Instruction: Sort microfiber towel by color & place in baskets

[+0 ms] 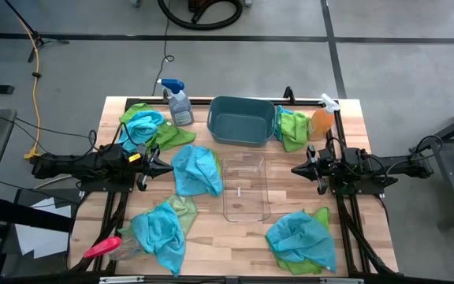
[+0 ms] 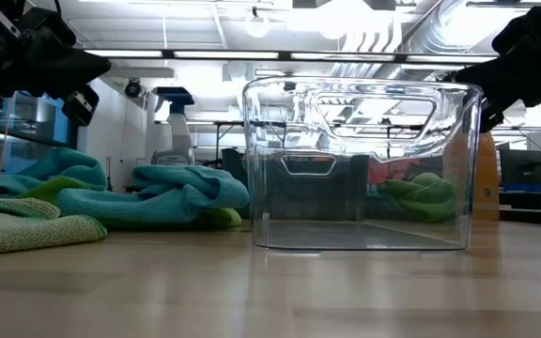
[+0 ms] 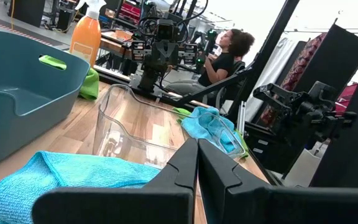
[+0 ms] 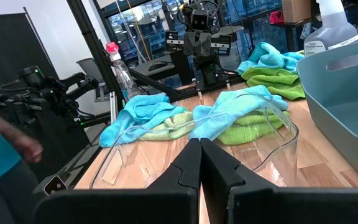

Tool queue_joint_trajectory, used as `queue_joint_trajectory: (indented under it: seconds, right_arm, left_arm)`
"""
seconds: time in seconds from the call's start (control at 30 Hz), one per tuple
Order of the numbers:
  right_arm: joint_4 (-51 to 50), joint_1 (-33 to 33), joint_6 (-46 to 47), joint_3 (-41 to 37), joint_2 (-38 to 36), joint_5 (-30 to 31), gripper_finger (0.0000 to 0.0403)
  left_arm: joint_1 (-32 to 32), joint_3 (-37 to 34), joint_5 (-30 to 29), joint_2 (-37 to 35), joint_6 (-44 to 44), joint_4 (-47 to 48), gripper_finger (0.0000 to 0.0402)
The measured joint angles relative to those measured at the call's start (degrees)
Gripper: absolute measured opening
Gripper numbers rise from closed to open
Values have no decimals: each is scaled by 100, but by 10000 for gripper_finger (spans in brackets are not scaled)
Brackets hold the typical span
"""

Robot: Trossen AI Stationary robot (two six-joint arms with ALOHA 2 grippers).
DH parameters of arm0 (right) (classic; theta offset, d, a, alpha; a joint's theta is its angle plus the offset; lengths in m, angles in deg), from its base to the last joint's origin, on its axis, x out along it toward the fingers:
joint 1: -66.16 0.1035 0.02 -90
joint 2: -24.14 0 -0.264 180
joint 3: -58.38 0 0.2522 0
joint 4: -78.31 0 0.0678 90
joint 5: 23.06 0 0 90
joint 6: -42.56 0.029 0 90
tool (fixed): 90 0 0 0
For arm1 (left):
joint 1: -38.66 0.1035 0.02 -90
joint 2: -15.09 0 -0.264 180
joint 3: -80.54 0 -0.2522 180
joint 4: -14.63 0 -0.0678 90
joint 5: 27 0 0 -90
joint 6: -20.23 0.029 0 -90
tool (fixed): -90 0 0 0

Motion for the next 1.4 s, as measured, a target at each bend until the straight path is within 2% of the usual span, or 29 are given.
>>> queue_joint_trajectory:
  seconds: [1.07, 1.17, 1.4]
  right_arm:
    - [30, 0, 1, -2, -2, 36, 0]
    - [589, -2, 75, -11, 0, 588, 0]
    - [3169, -2, 1181, -9, -2, 2421, 0]
  left_arm:
    - [0, 0, 0, 1, 1, -1, 0]
    - [1, 0, -1, 0, -1, -2, 0]
    - [0, 0, 0, -1, 1, 0, 0]
